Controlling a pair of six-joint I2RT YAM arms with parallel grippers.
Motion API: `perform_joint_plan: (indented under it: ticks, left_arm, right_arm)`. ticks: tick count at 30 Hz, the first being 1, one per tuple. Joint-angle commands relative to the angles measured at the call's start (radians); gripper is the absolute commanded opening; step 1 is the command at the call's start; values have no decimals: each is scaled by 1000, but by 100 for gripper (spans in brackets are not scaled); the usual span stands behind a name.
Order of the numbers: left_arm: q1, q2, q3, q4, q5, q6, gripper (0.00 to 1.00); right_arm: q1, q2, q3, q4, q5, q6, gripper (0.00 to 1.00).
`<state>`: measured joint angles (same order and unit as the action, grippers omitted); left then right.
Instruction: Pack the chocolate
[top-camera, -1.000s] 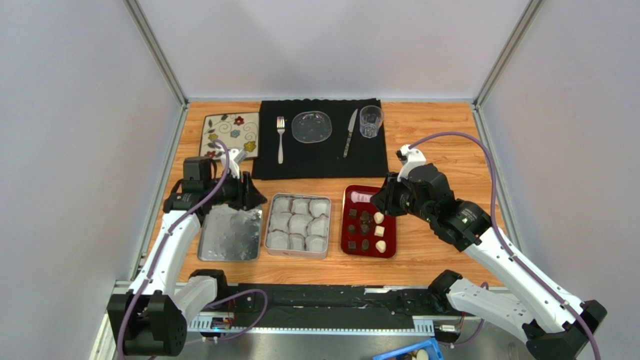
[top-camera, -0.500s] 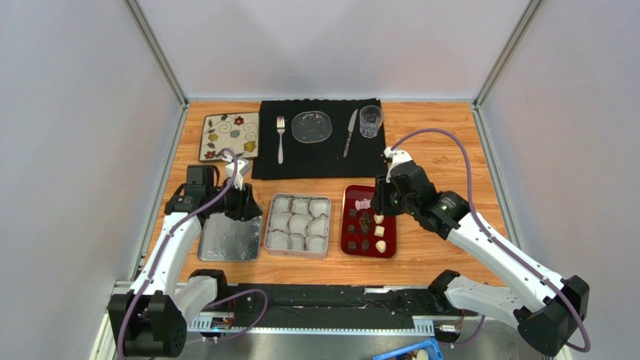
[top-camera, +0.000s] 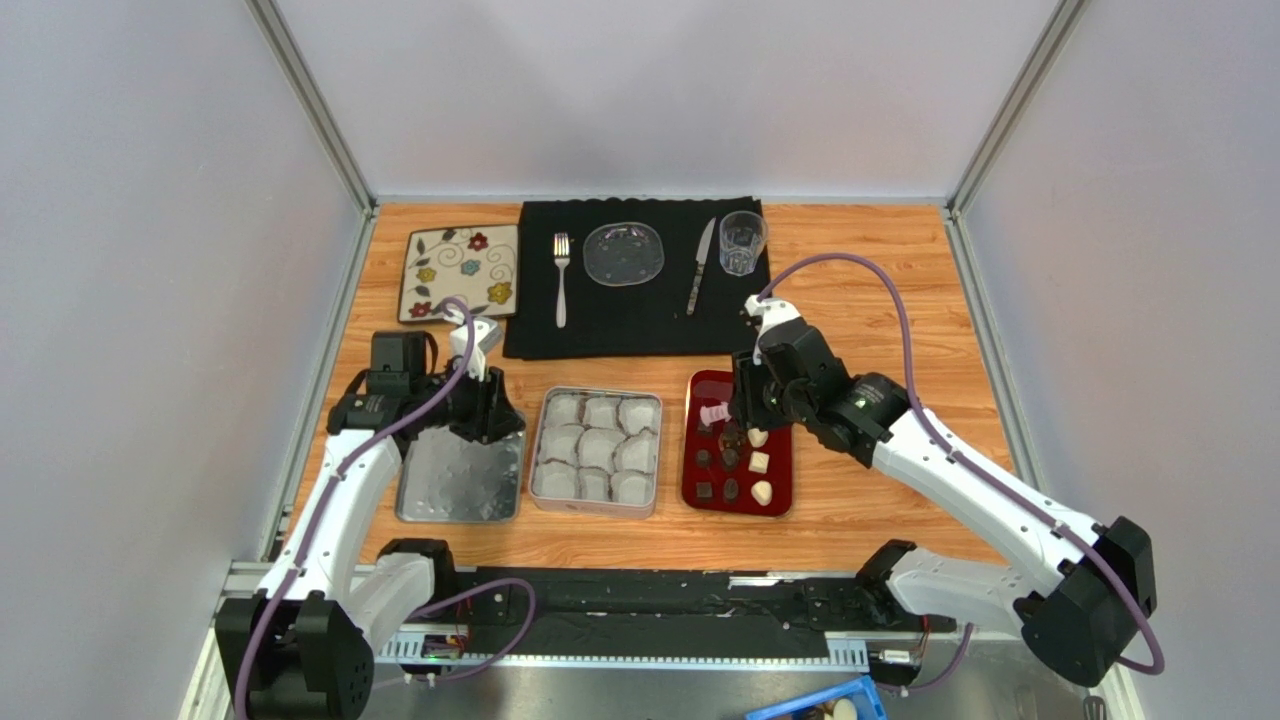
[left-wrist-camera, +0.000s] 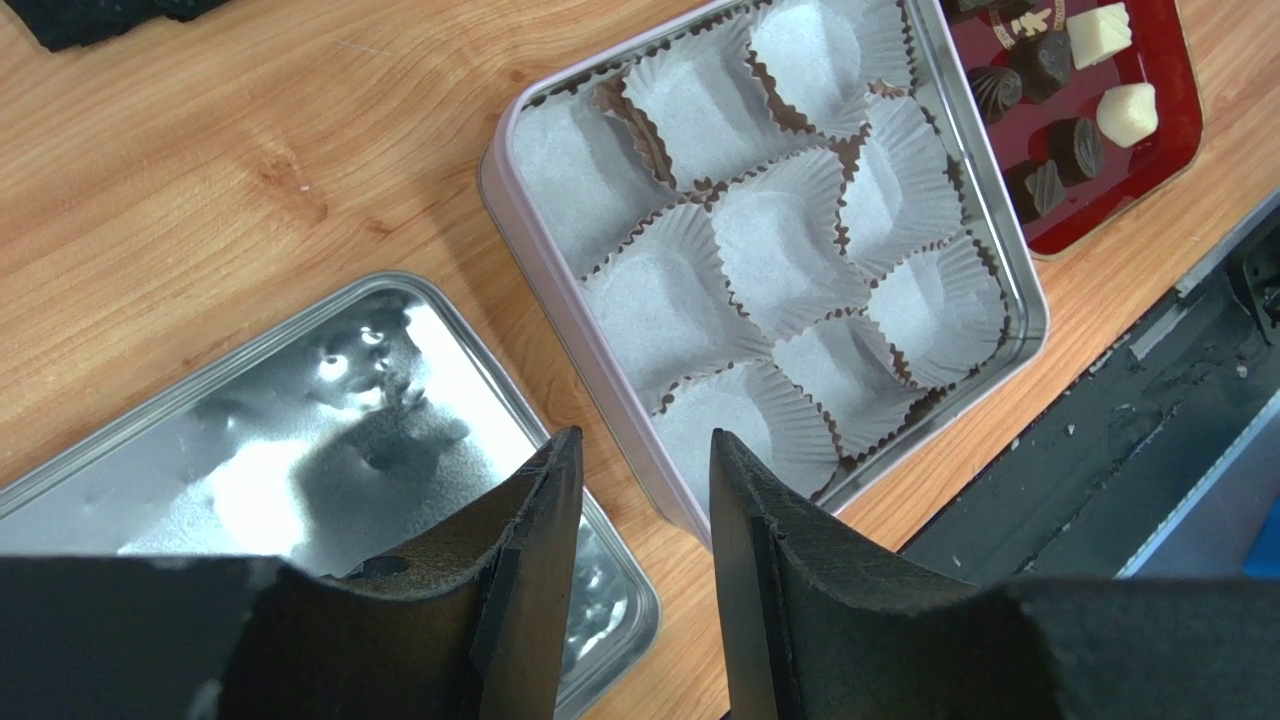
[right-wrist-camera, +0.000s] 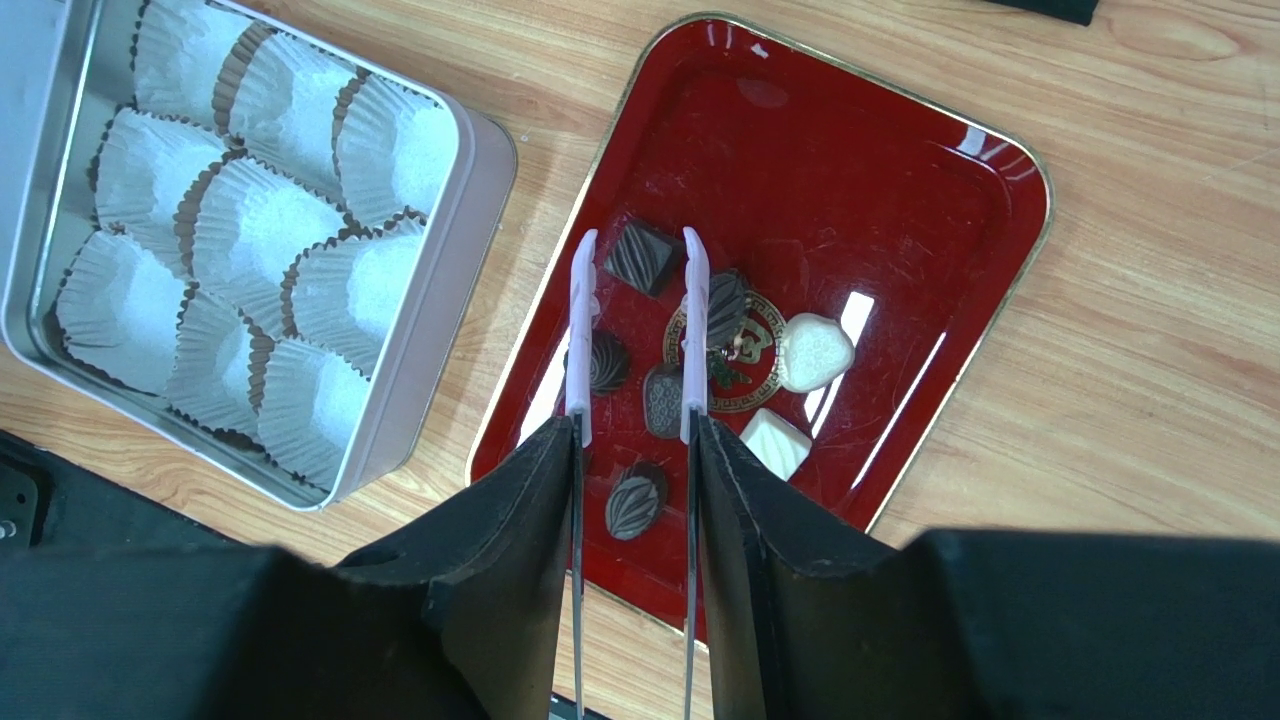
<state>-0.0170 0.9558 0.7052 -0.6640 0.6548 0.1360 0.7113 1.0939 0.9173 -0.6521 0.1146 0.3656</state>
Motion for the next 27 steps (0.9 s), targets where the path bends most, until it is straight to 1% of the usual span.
perform_joint_plan:
  ticks: [1, 13, 27]
  left_arm:
    - [5, -25, 4, 3, 32, 17, 45]
    - [5, -42, 13, 9, 58, 14, 44]
    - [5, -34, 19, 12, 77, 5, 44]
  right_arm:
    - [8, 32, 46, 78, 10, -28, 37]
    - [8, 116, 58, 91, 23, -56, 38]
    - [11, 153, 43, 117, -12, -47, 38]
